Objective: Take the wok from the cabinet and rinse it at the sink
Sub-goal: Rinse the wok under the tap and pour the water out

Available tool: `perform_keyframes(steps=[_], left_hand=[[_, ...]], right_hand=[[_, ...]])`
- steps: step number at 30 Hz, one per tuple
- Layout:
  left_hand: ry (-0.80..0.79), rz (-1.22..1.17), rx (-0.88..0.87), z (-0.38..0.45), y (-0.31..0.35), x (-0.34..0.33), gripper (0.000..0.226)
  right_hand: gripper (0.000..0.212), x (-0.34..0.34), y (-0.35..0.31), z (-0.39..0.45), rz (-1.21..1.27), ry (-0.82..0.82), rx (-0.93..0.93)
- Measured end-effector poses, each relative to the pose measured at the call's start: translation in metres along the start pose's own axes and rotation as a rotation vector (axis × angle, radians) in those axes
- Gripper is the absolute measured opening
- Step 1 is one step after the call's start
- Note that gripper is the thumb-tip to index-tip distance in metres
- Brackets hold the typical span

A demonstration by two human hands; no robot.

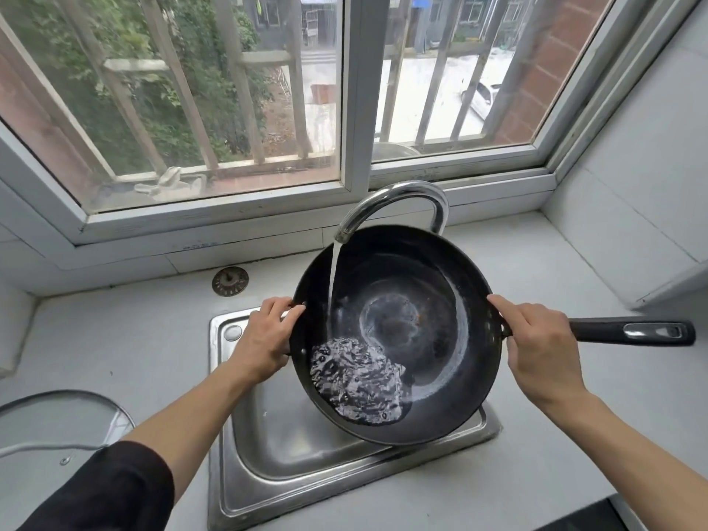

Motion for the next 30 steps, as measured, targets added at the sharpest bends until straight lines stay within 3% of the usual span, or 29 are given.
perform_keyframes(steps=[6,17,30], left_hand=[[0.026,0.045,0.022,-0.003,-0.004,0.0,0.099],[0.082,0.111,0.083,-0.019,-0.027,0.024,0.083],[0.091,0.265,0.182,-0.047,-0.073,0.056,0.096]], right_hand=[[0.06,-0.011,-0.001,-0.002,0.008,0.02,-0.017],[0.059,-0.046,-0.02,0.004,0.143,-0.011,-0.041],[0.063,-0.088,-0.056,0.022,0.357,-0.114,-0.083]])
Point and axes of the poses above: each hand's wrist, its own z-axis towards the middle knuckle, its own x-axis out of the back of the hand, y = z × x, the point moved 6 cm from there along z, towards the middle knuckle, and after that the axes turned 5 degrees about y, right-handed, at the moved point
